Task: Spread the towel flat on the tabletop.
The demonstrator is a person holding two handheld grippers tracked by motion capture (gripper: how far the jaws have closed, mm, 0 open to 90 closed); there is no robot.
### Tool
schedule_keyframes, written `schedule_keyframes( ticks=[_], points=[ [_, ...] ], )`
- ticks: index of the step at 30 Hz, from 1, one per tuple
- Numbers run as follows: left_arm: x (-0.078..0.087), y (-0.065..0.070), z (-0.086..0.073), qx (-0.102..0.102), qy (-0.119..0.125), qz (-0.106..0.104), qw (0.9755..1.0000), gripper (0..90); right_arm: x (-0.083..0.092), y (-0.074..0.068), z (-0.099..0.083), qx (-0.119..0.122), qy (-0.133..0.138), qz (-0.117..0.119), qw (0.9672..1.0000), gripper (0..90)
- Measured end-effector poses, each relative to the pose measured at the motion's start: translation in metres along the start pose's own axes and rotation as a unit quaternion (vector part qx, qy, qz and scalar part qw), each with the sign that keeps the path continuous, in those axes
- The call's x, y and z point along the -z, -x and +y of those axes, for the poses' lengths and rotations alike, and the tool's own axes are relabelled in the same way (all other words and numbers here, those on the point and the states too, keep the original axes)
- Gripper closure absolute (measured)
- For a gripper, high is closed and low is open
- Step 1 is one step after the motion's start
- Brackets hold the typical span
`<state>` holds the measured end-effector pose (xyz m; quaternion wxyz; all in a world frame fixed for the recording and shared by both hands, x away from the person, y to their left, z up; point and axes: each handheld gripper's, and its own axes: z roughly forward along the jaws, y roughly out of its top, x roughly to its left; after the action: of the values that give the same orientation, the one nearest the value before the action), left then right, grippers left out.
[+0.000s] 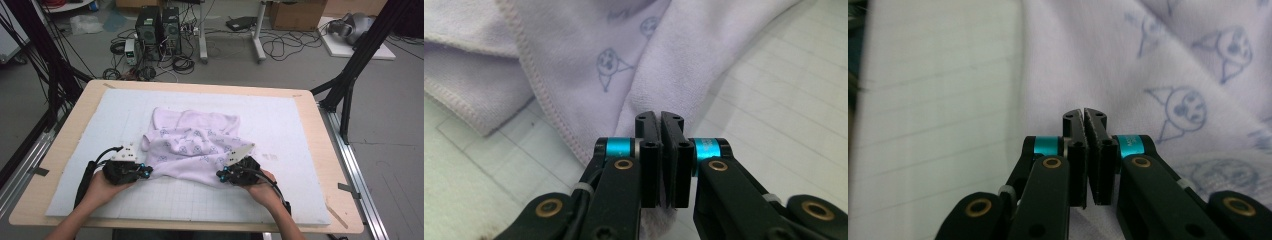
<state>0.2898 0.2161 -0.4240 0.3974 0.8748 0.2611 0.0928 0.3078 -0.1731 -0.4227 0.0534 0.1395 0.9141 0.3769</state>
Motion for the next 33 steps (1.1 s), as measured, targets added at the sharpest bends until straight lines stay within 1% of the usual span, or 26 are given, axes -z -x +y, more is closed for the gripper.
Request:
schedule_keyframes(
  ticks=[2,3,4,5,7,10,11,13,14,15,16,17,18,19,20,21,22,23,24,26,27,28,29,30,31,33],
  points=[
    [0.004,0.004,-0.001,-0.004,0.002,-0.001,1.0,86.4,0.009,-0.009,-0.002,-0.002,0.014,0.007,0.9999,88.2],
    [0.013,0.012,-0.002,-0.011,0.004,-0.003,0.9999,86.4,0.013,-0.014,-0.003,-0.004,0.016,0.011,0.9998,88.2],
    [0.013,0.012,-0.002,-0.011,0.004,-0.003,0.9999,86.3,0.016,-0.018,-0.004,-0.001,0.021,0.014,0.9997,88.2],
    [0.022,0.021,-0.004,-0.019,0.01,-0.001,0.9998,86.4,0.019,-0.024,-0.005,-0.002,0.023,0.017,0.9996,88.2],
    [0.03,0.031,-0.007,-0.027,0.022,0.009,0.9994,86.4,0.025,-0.033,-0.008,0.0,0.026,0.03,0.9992,88.2],
    [0.037,0.043,-0.011,-0.035,0.034,0.0,0.9988,85.7,0.033,-0.045,-0.012,-0.001,0.039,0.051,0.998,87.8],
    [0.038,0.044,-0.012,-0.034,0.035,-0.006,0.9988,83.8,0.037,-0.045,-0.012,-0.002,0.051,0.058,0.997,87.1],
    [0.036,0.042,-0.012,-0.03,0.028,0.0,0.9992,69.0,0.044,-0.041,-0.011,-0.012,0.066,0.047,0.9967,83.0],
    [0.035,0.039,-0.011,-0.028,0.025,0.003,0.9993,63.2,0.046,-0.036,-0.009,-0.012,0.065,0.038,0.9971,77.7],
    [0.033,0.035,-0.01,-0.026,0.024,0.004,0.9994,62.2,0.046,-0.03,-0.009,-0.013,0.061,0.026,0.9977,71.0],
    [0.03,0.031,-0.01,-0.023,0.023,0.004,0.9995,60.8,0.044,-0.024,-0.008,-0.013,0.048,0.012,0.9987,67.4],
    [0.03,0.031,-0.01,-0.023,0.023,0.004,0.9995,59.0,0.044,-0.024,-0.008,-0.013,0.048,0.012,0.9987,67.4],
    [0.022,0.024,-0.008,-0.019,0.018,0.002,0.9997,58.2,0.035,-0.014,-0.01,-0.013,0.029,-0.001,0.9995,61.1],
    [0.016,0.02,-0.008,-0.016,0.015,-0.002,0.9997,58.3,0.029,-0.01,-0.011,-0.017,0.025,-0.003,0.9995,59.9],
    [0.01,0.017,-0.008,-0.017,0.008,-0.002,0.9998,58.4,0.023,-0.007,-0.013,-0.02,0.016,-0.001,0.9997,57.9],
    [0.01,0.017,-0.008,-0.017,0.008,-0.002,0.9998,58.6,0.023,-0.007,-0.013,-0.02,0.016,-0.001,0.9997,57.9],
    [0.003,0.015,-0.009,-0.016,0.002,-0.001,0.9999,59.7,0.01,-0.004,-0.017,-0.026,-0.002,-0.002,0.9997,55.5],
    [-0.01,0.009,-0.011,-0.017,-0.015,0.008,0.9997,62.2,0.005,-0.003,-0.018,-0.026,-0.011,-0.001,0.9996,54.9],
    [-0.013,0.007,-0.012,-0.017,-0.005,0.002,0.9998,64.9,0.0,-0.002,-0.019,-0.028,-0.019,0.001,0.9994,55.0],
    [-0.014,0.006,-0.013,-0.014,0.003,0.01,0.9999,75.5,-0.002,-0.001,-0.021,-0.033,-0.013,0.003,0.9994,60.8],
    [-0.014,0.007,-0.013,-0.018,0.001,0.01,0.9998,80.5,-0.002,0.0,-0.022,-0.037,-0.01,0.004,0.9992,66.7],
    [-0.013,0.009,-0.012,-0.022,-0.004,0.012,0.9997,86.5,-0.002,0.0,-0.023,-0.043,-0.005,0.015,0.999,74.5],
    [-0.012,0.01,-0.012,-0.023,-0.006,0.012,0.9996,87.2,-0.002,0.001,-0.024,-0.046,-0.004,0.025,0.9986,78.4],
    [-0.011,0.012,-0.013,-0.023,-0.008,0.009,0.9997,87.6,-0.001,0.0,-0.024,-0.046,-0.003,0.028,0.9986,80.1],
    [-0.011,0.012,-0.013,-0.023,-0.008,0.009,0.9997,87.8,-0.001,0.0,-0.024,-0.046,-0.003,0.028,0.9986,80.1],
    [-0.007,0.014,-0.016,-0.024,-0.009,0.006,0.9997,88.0,0.002,-0.007,-0.024,-0.032,-0.005,0.024,0.9992,81.5]
  ],
)
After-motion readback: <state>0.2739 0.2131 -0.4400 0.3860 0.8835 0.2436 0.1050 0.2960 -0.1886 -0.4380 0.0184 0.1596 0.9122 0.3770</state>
